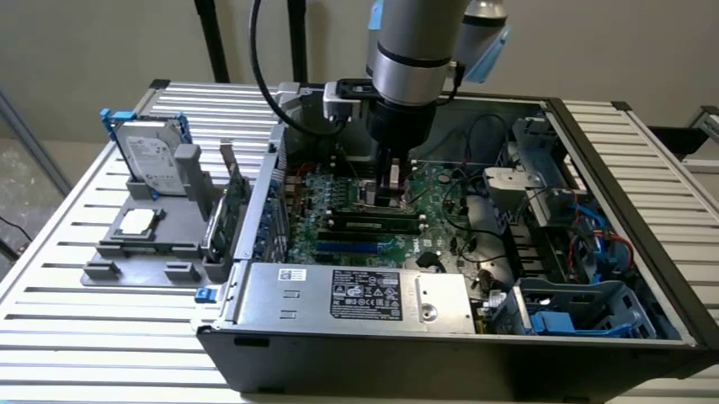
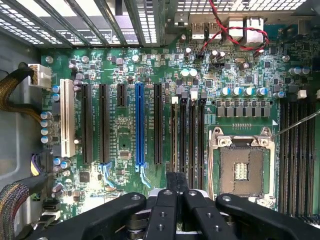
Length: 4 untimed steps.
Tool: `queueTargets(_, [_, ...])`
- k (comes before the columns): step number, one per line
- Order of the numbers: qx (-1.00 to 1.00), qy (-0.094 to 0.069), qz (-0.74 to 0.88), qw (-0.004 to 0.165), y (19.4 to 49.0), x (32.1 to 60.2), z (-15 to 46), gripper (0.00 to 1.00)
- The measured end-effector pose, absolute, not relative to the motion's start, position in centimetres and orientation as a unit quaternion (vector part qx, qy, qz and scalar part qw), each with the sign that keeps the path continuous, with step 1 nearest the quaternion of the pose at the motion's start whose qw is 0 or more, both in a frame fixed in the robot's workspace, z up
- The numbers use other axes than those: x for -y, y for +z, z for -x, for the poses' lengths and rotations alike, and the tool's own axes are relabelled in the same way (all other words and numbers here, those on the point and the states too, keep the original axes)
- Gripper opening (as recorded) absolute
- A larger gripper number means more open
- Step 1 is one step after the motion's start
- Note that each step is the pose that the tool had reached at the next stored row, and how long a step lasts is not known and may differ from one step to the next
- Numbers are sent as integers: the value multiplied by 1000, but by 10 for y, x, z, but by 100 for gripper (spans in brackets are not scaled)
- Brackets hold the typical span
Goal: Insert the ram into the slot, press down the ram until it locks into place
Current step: 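Press down the ram until it locks into place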
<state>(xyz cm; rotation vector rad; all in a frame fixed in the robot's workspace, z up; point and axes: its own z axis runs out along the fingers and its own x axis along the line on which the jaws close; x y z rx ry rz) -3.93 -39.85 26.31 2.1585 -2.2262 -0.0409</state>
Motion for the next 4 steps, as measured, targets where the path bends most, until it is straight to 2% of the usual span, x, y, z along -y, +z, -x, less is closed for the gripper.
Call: queueTargets(4, [718,-13,-696,20,263,399,39,11])
